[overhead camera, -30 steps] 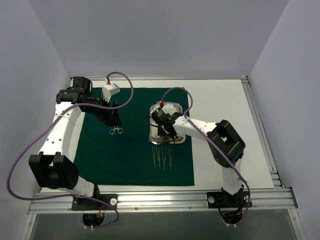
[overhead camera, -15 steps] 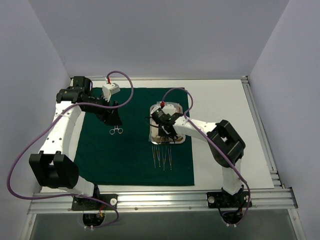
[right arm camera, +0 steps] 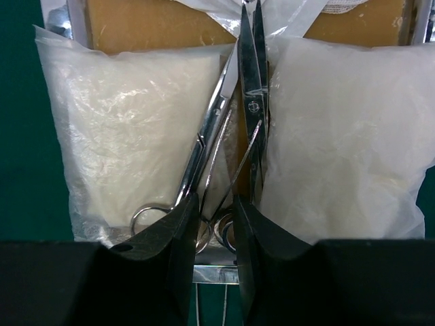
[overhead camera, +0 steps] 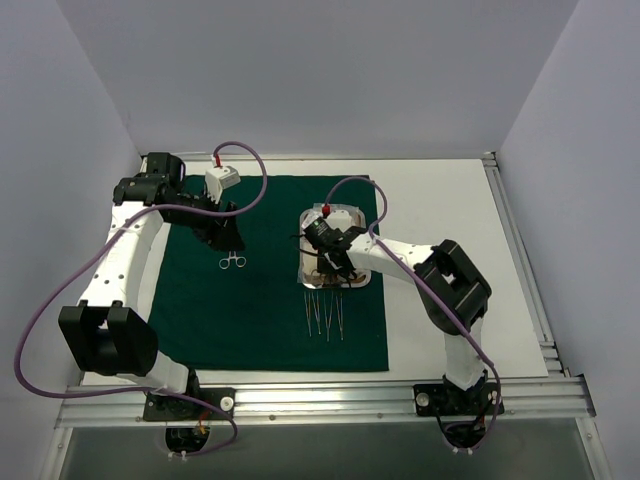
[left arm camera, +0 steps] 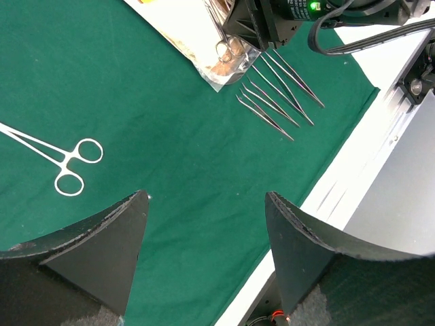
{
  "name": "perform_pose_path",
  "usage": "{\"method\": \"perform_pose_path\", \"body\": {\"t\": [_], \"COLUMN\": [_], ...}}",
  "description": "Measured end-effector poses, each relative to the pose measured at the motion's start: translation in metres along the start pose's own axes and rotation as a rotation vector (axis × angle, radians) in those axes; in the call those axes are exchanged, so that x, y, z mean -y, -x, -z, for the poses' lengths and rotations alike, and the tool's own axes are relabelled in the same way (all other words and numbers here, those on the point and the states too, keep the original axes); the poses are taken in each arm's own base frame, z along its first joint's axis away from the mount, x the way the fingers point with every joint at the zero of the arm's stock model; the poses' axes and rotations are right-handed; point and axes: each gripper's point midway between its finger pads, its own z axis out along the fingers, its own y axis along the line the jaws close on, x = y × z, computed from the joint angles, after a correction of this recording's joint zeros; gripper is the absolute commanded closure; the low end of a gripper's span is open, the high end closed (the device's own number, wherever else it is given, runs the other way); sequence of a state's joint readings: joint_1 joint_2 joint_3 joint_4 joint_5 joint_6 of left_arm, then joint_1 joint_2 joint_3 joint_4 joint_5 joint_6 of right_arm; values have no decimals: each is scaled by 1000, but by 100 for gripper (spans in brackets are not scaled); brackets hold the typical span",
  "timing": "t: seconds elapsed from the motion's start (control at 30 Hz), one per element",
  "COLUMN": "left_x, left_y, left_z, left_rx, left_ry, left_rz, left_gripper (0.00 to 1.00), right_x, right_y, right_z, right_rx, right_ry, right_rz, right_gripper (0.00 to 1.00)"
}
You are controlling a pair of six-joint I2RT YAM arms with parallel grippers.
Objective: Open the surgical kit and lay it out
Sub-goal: Pick up the medical item from the container.
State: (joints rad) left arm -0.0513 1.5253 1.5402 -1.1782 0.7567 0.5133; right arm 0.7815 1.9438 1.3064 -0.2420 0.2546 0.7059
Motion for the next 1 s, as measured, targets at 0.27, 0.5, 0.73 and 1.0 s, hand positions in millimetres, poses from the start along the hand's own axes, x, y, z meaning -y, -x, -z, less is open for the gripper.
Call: {"method": "perform_pose_path", "body": {"t": [0.27, 0.5, 0.73, 1.0], "left_x": [2, 2, 3, 5], "left_y": [2, 4, 5, 9], "left_z": [1, 2, 2, 4], "left_rx": [1, 6, 7, 19], "left_ry": [-8, -10, -10, -19], "left_rz": [2, -1, -1, -7], "left_gripper": [21, 21, 21, 22], "right_x": [4, 3, 1, -6], "right_y": [-1, 0, 2, 21], "right_z": [-3, -3, 4, 33], "right_rx": [-7, -8, -2, 52], "right_ry": [0, 5, 15, 77], "right_rz": [-8, -9, -7, 14], "right_gripper": [88, 99, 100, 100]}}
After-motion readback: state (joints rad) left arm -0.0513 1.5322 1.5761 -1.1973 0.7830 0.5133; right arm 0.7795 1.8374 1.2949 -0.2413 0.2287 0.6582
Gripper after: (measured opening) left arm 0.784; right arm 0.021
